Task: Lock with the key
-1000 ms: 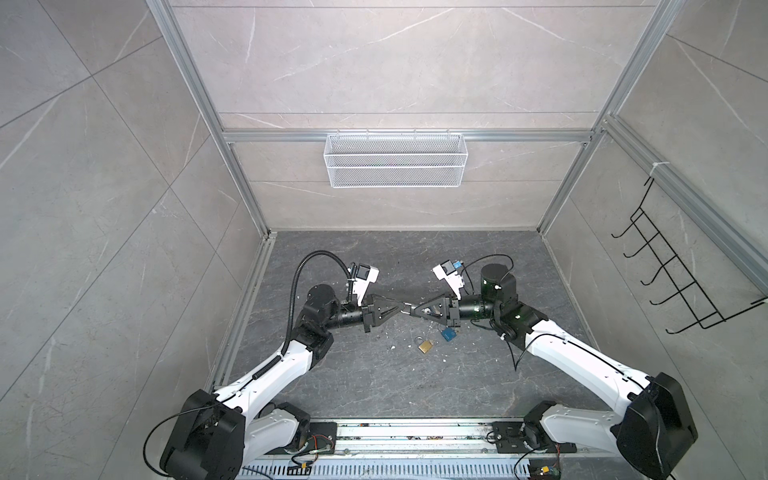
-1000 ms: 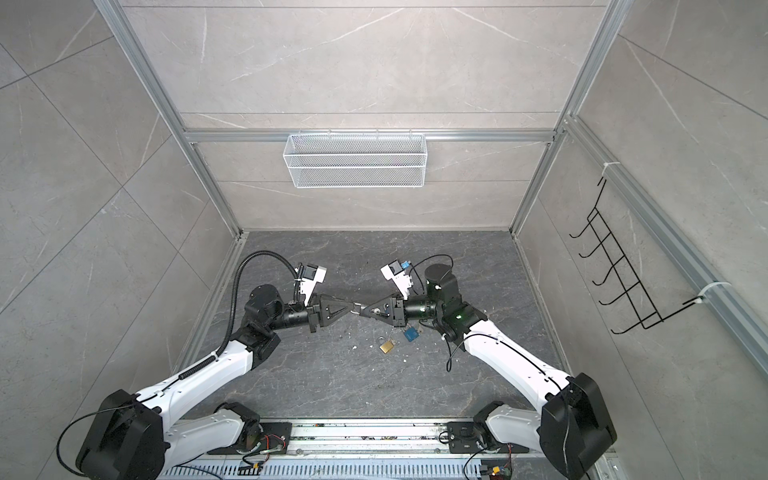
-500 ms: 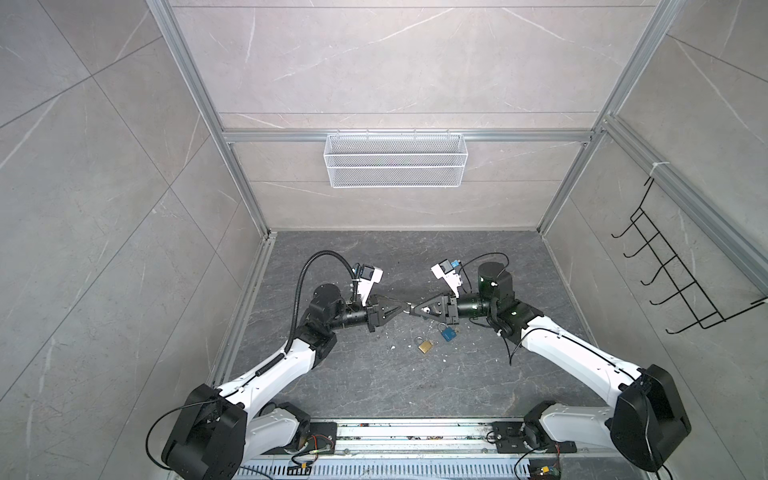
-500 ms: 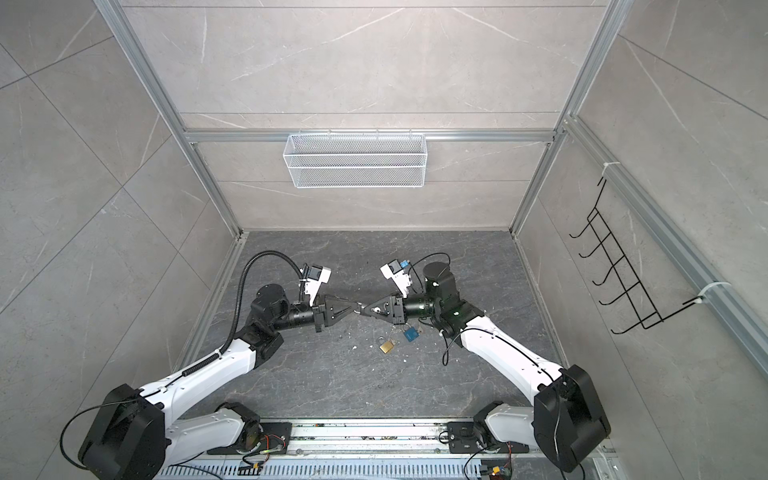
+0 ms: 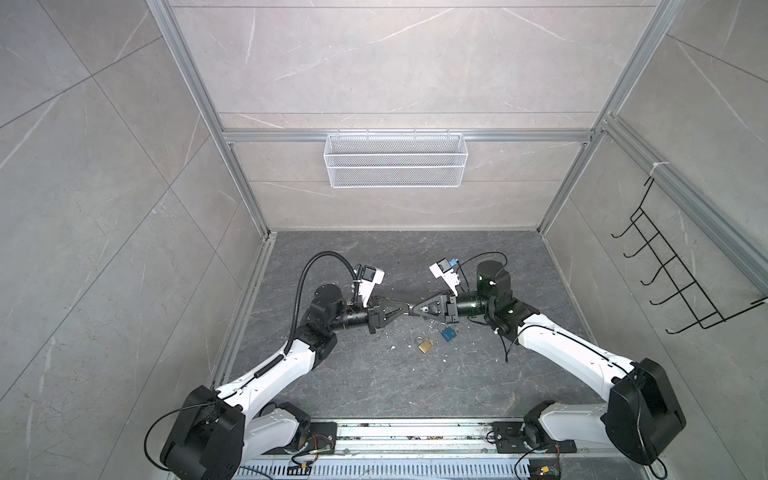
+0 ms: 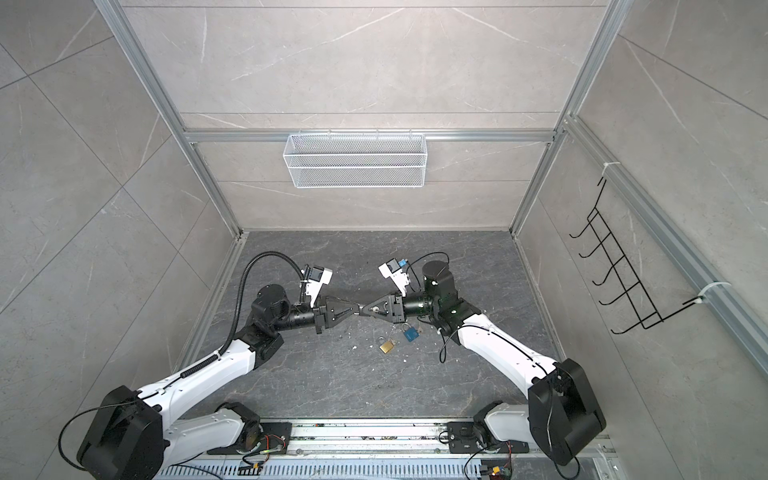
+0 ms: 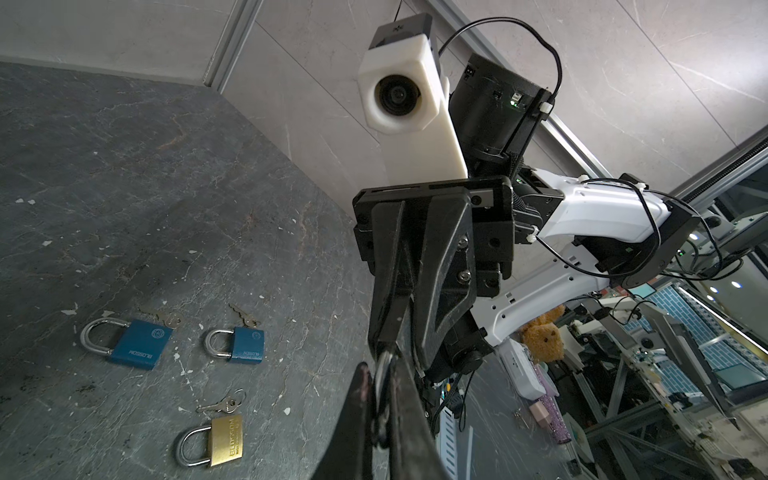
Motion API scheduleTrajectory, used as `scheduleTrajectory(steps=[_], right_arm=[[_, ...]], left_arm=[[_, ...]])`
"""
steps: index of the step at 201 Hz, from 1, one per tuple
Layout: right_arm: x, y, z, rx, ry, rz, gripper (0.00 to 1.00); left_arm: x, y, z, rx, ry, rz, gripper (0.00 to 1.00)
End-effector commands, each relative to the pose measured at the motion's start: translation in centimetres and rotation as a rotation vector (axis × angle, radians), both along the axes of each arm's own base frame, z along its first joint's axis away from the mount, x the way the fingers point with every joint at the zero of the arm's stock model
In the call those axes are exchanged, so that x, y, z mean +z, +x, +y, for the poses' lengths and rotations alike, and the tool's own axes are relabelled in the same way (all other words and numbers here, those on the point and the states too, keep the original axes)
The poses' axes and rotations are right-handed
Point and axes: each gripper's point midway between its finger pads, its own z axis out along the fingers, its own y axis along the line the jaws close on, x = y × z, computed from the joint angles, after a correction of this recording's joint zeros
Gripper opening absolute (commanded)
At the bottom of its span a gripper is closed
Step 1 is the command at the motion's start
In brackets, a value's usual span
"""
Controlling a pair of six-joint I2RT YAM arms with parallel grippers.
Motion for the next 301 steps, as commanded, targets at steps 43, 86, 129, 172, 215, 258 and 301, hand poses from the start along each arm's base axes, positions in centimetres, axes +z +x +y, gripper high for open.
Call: scheduleTrajectory(steps=[43, 86, 129, 172, 215, 258, 301], right_arm=[[1.4, 2.6, -0.5, -0.115, 0.07, -0.023, 0.23], [2.4, 2.0, -0.7, -0.094, 0.125, -0.021, 0.23], [2.3, 1.6, -0.8, -0.072, 0.127, -0.008, 0.23], [1.8, 0.8, -0.7, -0.033, 0.139, 0.011, 0.27], [1.5, -0.5, -0.8, 0.02, 0.152, 0.02, 0.28], [1.5, -0.6, -0.9, 0.024, 0.166, 0.018, 0.17], [1.8, -0.2, -0.7, 0.017, 0.188, 0.017, 0.0]], left_arm=[[3.8, -2.4, 0.3, -0.056, -0.111, -0.128, 0.0], [3.8, -1.0, 1.0, -0.008, -0.137, -0.097, 0.0], [3.8, -0.7, 1.1, 0.007, -0.136, -0.092, 0.0], [3.8, -0.4, 1.1, 0.021, -0.141, -0.089, 0.0], [3.7, 0.1, 0.9, 0.024, -0.155, -0.074, 0.0], [3.6, 0.1, 0.7, 0.009, -0.159, -0.065, 0.0], [3.2, -0.1, 0.4, -0.025, -0.141, -0.049, 0.0]])
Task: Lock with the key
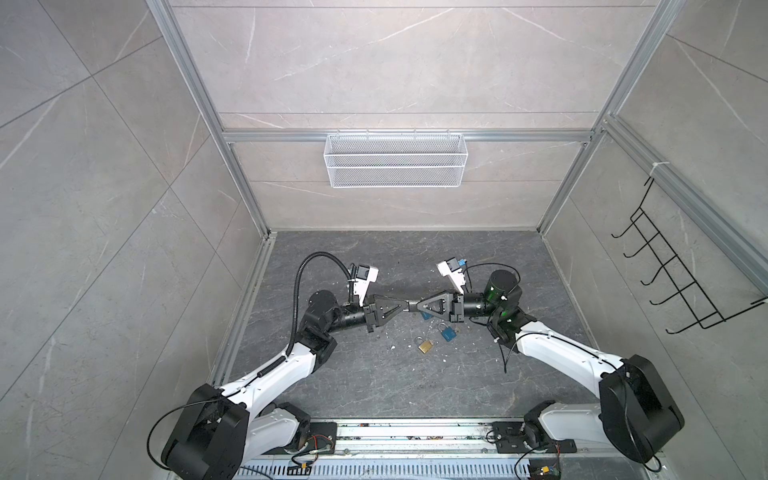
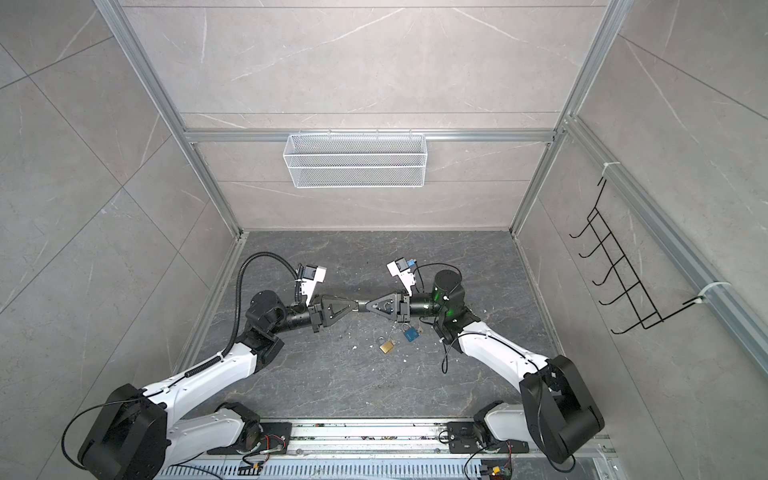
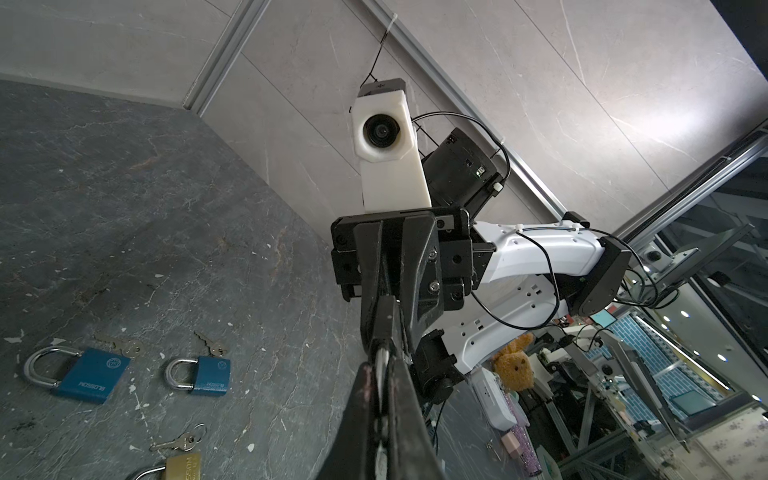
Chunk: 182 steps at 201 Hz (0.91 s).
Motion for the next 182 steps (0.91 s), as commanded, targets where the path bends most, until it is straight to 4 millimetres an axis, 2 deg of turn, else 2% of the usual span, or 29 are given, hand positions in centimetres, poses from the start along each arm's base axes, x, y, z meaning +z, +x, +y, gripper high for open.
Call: scheduleTrajectory(steps=[1, 4, 11, 17, 32, 114, 182], right_arm=[[0.5, -0.2, 0.2, 0.015, 0.03, 0.01, 0.0], [0.6, -0.1, 0.2, 0.014, 0.032, 0.009, 0.0], [0.6, 0.0, 0.2, 0.013, 0.035, 0.011, 0.0], [0.4, 0.1, 0.3, 0.008, 0.034, 0.017, 0.0], [0.2, 0.4, 0.3, -0.003, 0.033, 0.021, 0.0], [0.1, 0.2, 0.2, 0.001, 0.038, 0.016, 0.0], [-0.7, 0.0, 0.4, 0.009, 0.021, 0.019, 0.0]], left_arm=[[1.7, -0.5, -0.3, -0.045, -0.025, -0.097, 0.0], [1.7, -0.5, -0.3, -0.05, -0.024, -0.098, 0.01], [1.5, -0.6, -0.3, -0.056, -0.02, -0.096, 0.14], [1.5, -0.5, -0.4, -0.054, -0.019, -0.094, 0.22], [1.4, -0.5, -0.4, -0.052, -0.018, -0.095, 0.31], [1.1, -0.2, -0.5, -0.045, -0.014, -0.081, 0.32], [1.2, 0.0, -0.7, -0.059, -0.028, -0.069, 0.32]])
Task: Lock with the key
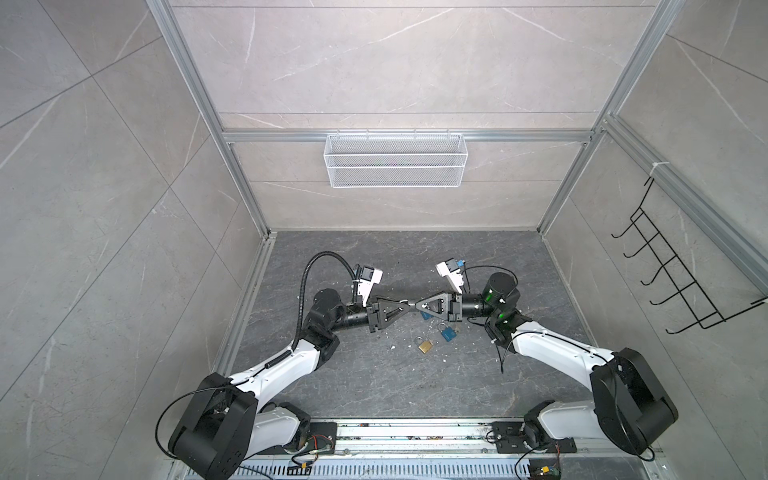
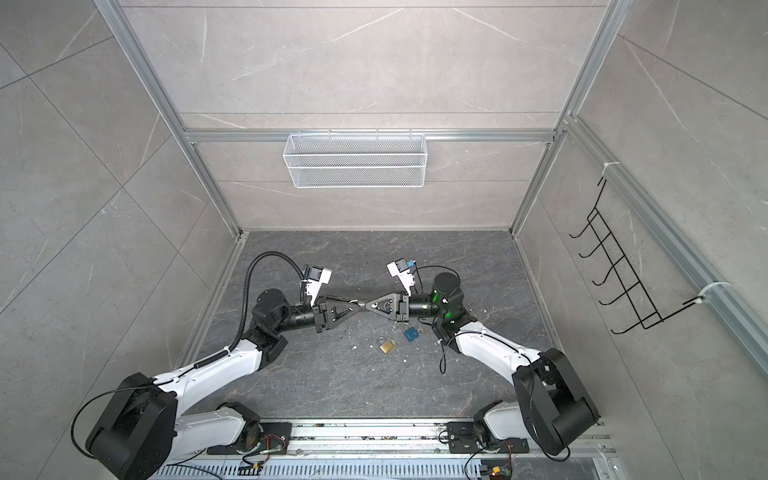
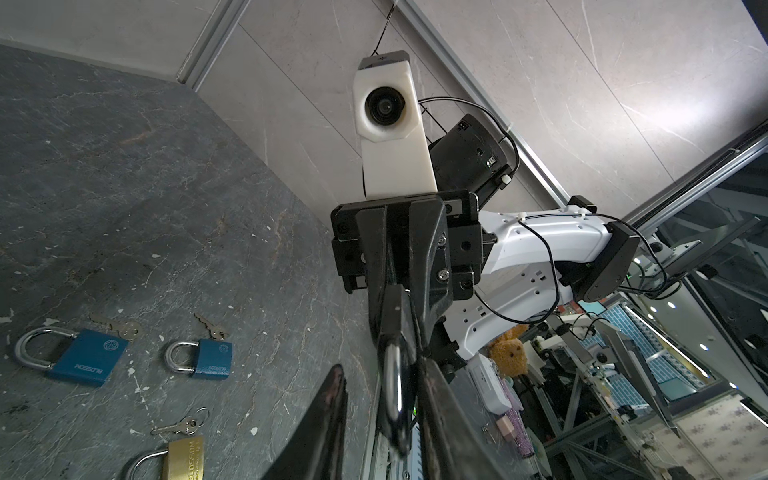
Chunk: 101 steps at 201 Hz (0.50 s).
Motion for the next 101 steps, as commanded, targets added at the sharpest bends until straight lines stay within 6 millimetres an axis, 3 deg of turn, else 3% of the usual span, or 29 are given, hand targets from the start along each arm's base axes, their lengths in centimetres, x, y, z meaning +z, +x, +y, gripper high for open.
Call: scheduleTrajectory(steps=[1, 101], right_arm=[[-0.04, -0.37, 0.26, 0.015, 0.006, -0.025, 0.0], [-0.39, 0.15, 0.62, -0.02, -0.043, -0.046, 0.0]], left_arm=[[2.86, -0.36, -0.2, -0.029, -0.057, -0.094, 0.32], [3.08, -1.08, -0.78, -0.081, -0.065, -0.095, 0.29]])
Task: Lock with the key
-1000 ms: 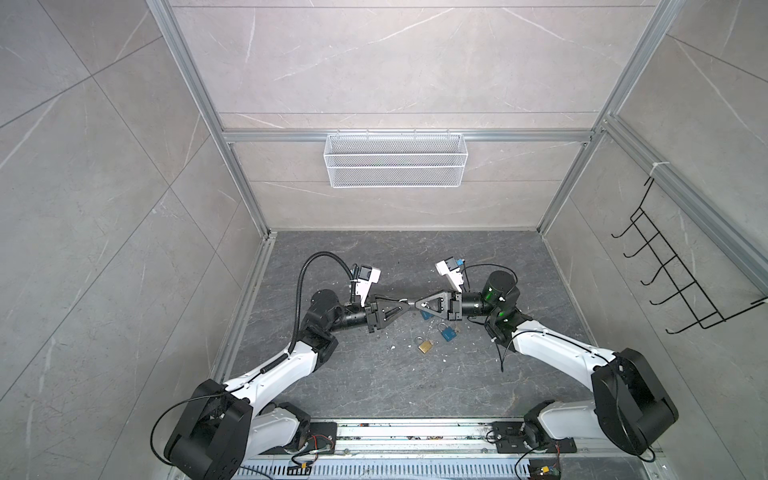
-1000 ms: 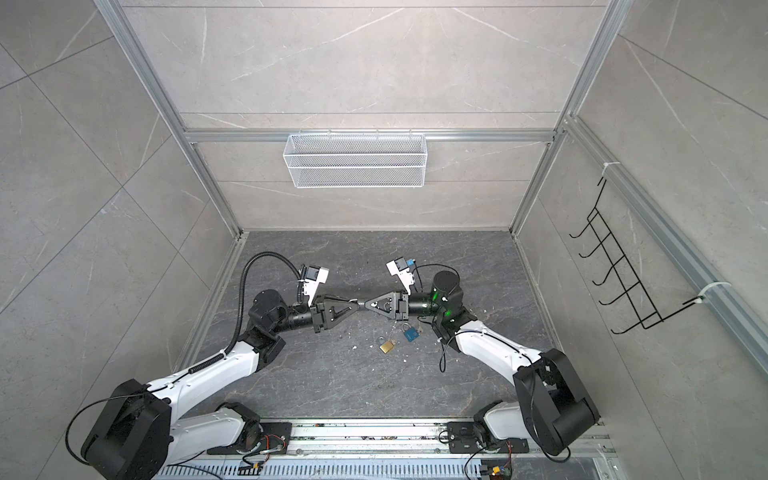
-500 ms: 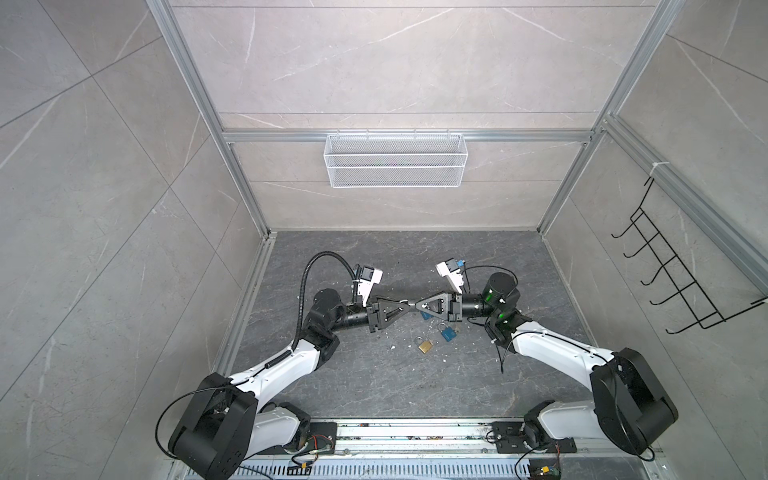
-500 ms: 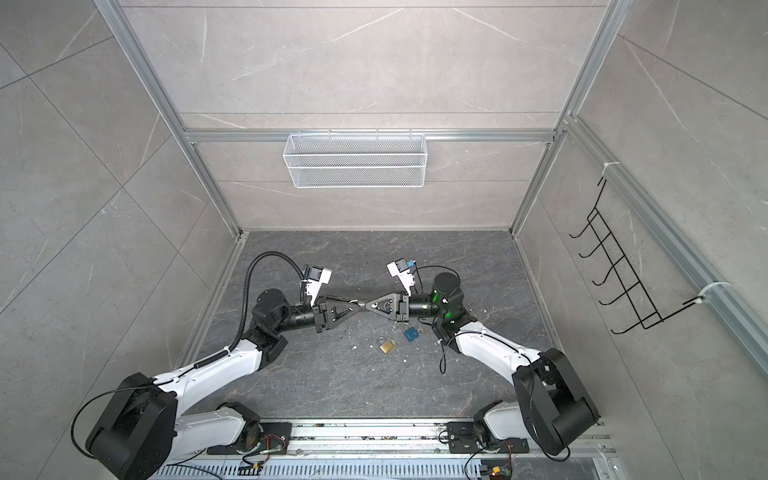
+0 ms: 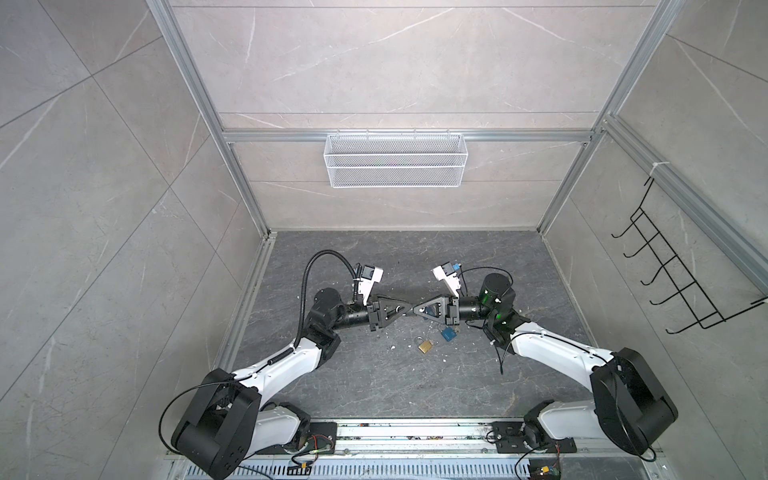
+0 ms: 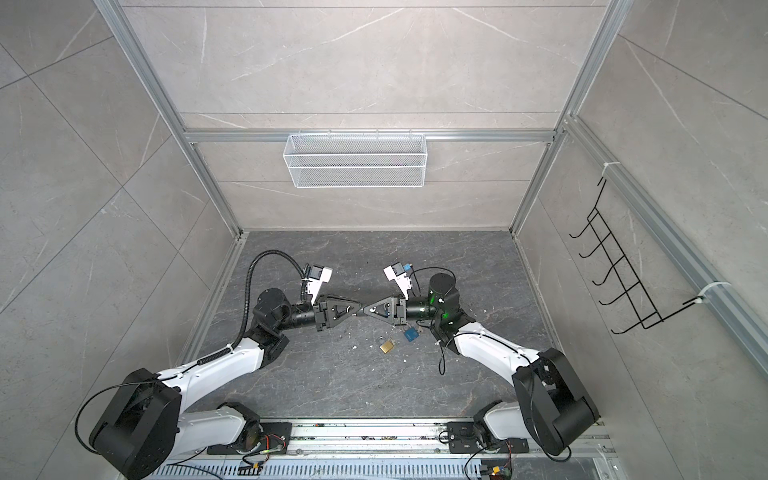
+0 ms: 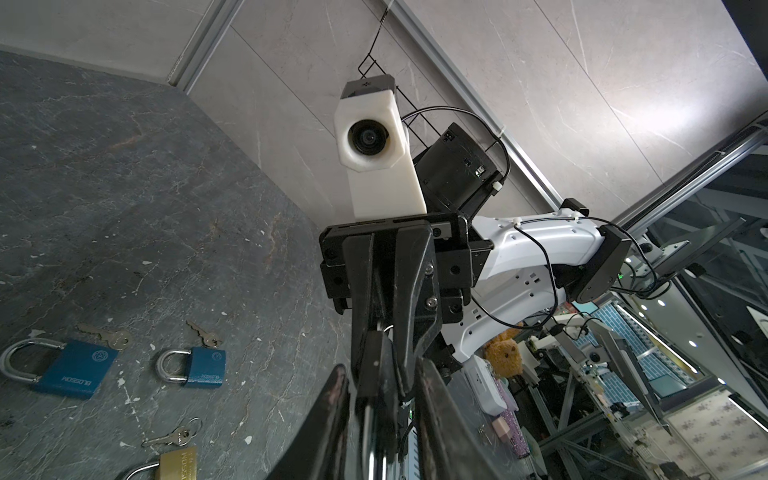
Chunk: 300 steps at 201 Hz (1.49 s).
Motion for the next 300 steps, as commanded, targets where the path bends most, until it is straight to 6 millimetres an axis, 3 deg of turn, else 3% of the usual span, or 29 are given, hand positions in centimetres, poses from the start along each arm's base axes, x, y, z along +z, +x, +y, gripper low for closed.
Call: scheduleTrajectory(steps=[1, 102, 203, 273, 289, 300], right_arm=[[1.0, 0.5, 0.1, -0.025, 0.001, -0.057, 0.0], [2.7, 0.5, -0.1, -0.052, 0.007, -0.103, 0.0], [1.4, 1.3, -0.1, -0.087, -0.033, -0.106, 0.0], [1.2, 1.9, -0.2, -0.126, -0.04, -0.122, 0.0], [1.1, 2.1, -0.2, -0.133, -0.041, -0.122, 0.0], [1.1, 2.1, -0.2, -0.139, -0.04, -0.126, 0.0]], left_arm=[[2.8, -0.8, -0.4, -0.053, -0.051, -0.095, 0.29], [2.4, -0.6, -0.5, -0.039, -0.038, -0.083, 0.31], [2.4, -0.5, -0.9, -0.066, -0.054, -0.068, 0.29], [2.2, -0.4, -1.1, -0.078, -0.066, -0.058, 0.22], [2.2, -0.4, -1.2, -0.081, -0.069, -0.057, 0.15], [2.3, -0.5, -1.3, -0.087, -0.072, -0.059, 0.06]])
